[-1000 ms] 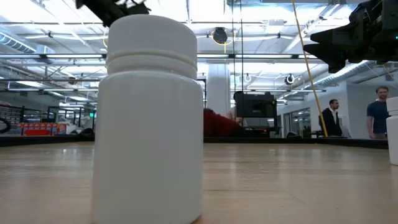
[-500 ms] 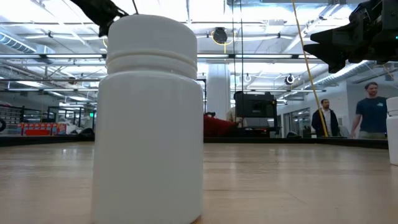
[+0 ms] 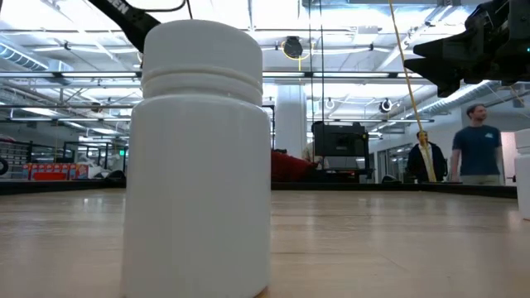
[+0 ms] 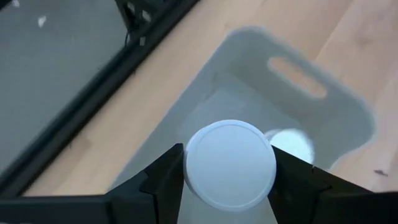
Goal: Pick and place pill bottles into a basket
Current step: Put the white medicine bottle into the gray bin
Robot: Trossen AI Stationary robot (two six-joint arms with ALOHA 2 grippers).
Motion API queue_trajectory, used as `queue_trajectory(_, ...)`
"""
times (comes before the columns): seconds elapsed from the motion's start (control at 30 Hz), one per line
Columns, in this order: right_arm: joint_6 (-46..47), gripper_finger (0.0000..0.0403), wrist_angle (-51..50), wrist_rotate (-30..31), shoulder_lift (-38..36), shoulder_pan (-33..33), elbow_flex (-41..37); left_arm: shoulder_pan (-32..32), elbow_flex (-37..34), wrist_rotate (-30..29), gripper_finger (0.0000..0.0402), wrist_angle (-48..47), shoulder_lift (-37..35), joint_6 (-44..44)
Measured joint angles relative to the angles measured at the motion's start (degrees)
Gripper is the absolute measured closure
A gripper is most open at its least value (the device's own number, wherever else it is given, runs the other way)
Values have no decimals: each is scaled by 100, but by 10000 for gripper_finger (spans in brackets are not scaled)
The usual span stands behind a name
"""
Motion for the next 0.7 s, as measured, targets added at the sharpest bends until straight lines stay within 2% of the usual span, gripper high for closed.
queue_trajectory(0.27,2,211,0,0,0,2,0,41,-610,-14,221,765,19,34)
queue_trajectory(0.5,0,211,0,-2,2,2,2,140,-1078,-66,200,1259,17,35)
queue_trajectory(0.7,0,211,-2,-1,1,2,1,206,-1307,-276,220,1601,17,-16)
